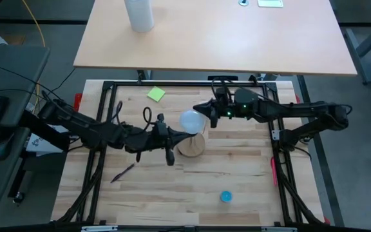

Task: Screw lightbulb
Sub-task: Insert the lightbulb into the lamp

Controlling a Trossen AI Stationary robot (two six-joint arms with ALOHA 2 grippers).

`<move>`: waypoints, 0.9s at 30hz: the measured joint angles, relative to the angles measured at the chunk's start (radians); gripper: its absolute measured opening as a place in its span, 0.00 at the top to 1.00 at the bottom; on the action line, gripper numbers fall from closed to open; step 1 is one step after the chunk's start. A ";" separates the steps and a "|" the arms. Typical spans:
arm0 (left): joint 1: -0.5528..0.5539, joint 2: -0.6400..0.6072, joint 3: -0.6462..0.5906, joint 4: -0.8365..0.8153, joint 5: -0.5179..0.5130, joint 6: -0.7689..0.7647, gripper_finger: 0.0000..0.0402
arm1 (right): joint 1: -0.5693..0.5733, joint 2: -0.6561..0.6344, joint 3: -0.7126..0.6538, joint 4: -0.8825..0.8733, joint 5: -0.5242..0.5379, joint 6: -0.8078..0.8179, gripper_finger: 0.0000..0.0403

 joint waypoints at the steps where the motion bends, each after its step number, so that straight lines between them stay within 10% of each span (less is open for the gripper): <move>1: 0.007 -0.001 0.000 -0.005 -0.011 0.005 1.00 | 0.007 -0.001 0.000 0.000 0.003 0.000 1.00; 27: 0.147 -0.069 0.001 -0.207 -0.065 0.150 1.00 | 0.042 -0.140 0.000 -0.207 0.031 0.002 1.00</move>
